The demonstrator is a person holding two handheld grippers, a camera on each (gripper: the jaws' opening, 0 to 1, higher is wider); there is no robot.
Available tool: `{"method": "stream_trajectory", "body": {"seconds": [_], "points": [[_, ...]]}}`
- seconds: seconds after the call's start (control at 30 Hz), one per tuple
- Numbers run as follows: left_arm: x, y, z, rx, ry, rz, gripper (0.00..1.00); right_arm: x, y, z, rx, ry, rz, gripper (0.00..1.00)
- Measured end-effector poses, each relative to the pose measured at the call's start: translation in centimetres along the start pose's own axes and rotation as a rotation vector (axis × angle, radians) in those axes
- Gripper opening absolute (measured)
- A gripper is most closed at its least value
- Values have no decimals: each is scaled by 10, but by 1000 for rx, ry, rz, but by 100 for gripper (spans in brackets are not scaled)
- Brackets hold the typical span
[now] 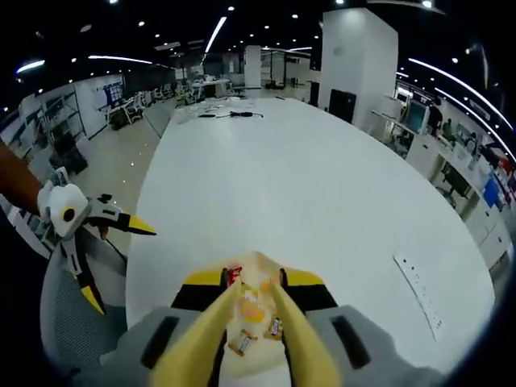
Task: Place the target food into the container with the food tongs after gripping and lifting it, then release it inside without dropping or visibly crushing the food.
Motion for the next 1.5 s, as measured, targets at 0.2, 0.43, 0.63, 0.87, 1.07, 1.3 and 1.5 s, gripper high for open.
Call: {"method": "stream_trajectory", "body": {"seconds": [0.2,0.43,0.63,0.87,1.07,1.3,1.5], "points": [[-1,1,0,-3,-4,7,99,-7,0,1,10,-17,7,26],[-1,1,0,-11,-6,2,99,-24,-3,-2,3,-32,-9,28],[0,-1,-1,-8,11,-3,99,-45,-7,-14,22,-50,-28,29],[-1,-1,1,-5,-4,4,99,-72,-17,-38,50,-40,-44,28],[0,-2,2,-10,-13,-6,99,-95,-18,-58,49,-12,-70,28],[0,-1,2,-13,-19,-2,99,-113,-23,-76,66,-8,-99,28],[-1,0,2,-18,-22,8,99,-124,-26,-87,29,-6,-126,28]]}}
Point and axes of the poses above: the point that each gripper's makers call its tool centre point, and the gripper's own axes: x roughly forward along the fingers, y roughly to its left, z roughly out of its top, the point moved 10 cm from there along -x, roughly backward along the fingers, and after that the axes turned 6 degrees about x, right-handed, at the moved point
